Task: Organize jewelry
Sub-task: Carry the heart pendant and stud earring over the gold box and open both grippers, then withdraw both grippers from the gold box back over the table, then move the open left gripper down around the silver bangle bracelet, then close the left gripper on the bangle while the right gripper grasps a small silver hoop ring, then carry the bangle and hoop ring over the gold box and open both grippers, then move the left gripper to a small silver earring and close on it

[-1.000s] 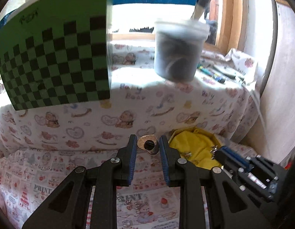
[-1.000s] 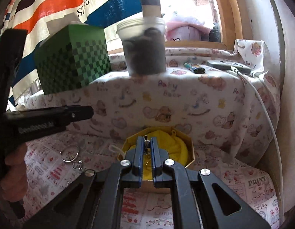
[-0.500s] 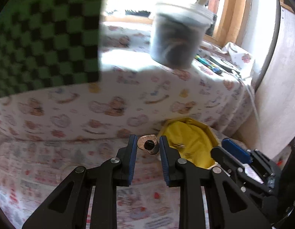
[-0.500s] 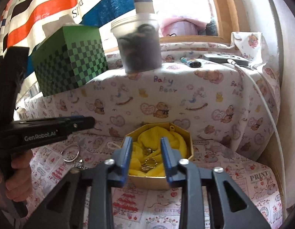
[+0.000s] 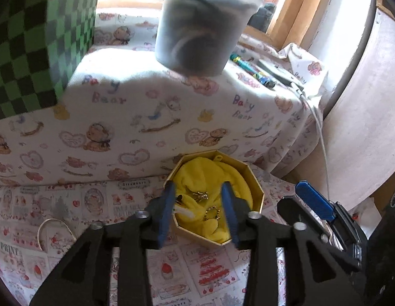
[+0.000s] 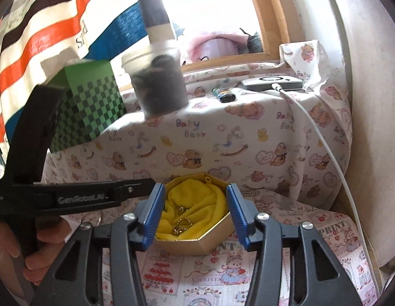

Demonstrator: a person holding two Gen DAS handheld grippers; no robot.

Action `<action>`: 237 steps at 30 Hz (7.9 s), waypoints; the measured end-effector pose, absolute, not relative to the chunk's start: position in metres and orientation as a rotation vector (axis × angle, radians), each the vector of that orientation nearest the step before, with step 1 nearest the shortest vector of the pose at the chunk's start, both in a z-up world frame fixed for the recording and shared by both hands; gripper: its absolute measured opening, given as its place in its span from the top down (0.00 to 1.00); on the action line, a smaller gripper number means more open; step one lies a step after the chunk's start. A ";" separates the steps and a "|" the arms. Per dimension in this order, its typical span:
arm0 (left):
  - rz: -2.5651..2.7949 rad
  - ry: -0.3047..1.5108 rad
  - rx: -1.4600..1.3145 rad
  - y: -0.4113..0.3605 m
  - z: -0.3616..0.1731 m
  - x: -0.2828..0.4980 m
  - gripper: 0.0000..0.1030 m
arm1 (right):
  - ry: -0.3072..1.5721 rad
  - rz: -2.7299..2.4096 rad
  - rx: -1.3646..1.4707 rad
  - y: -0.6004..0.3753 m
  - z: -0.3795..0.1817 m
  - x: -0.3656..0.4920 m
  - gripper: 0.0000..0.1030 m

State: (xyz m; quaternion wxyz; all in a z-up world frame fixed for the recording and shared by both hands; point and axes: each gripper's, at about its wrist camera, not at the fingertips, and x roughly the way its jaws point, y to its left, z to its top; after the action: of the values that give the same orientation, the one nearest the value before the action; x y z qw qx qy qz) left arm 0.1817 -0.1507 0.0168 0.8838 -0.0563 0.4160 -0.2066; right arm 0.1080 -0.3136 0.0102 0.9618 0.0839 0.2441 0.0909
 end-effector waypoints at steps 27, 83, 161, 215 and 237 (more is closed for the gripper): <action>-0.124 0.465 -0.043 0.005 0.034 0.067 0.12 | 0.409 0.196 0.075 -0.271 0.022 0.069 0.13; -0.116 1.164 0.097 -0.035 -0.044 0.207 0.37 | 0.530 0.123 0.005 -0.253 -0.008 0.086 0.00; -0.155 0.917 -0.055 0.035 -0.024 0.137 0.36 | 1.075 0.048 -0.351 -0.134 -0.044 0.103 0.89; -0.303 0.825 0.034 -0.128 0.029 0.188 0.36 | 0.750 0.178 0.191 -0.321 0.001 0.163 0.69; -0.380 0.749 0.007 -0.182 0.020 0.195 0.23 | 0.686 0.084 0.232 -0.358 0.022 0.143 0.61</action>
State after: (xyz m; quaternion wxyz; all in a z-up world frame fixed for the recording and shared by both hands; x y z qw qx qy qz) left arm 0.1945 -0.1817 0.0203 0.9132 0.0035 0.3634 -0.1845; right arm 0.1429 -0.3580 0.0217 0.9343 0.1134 0.3356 0.0411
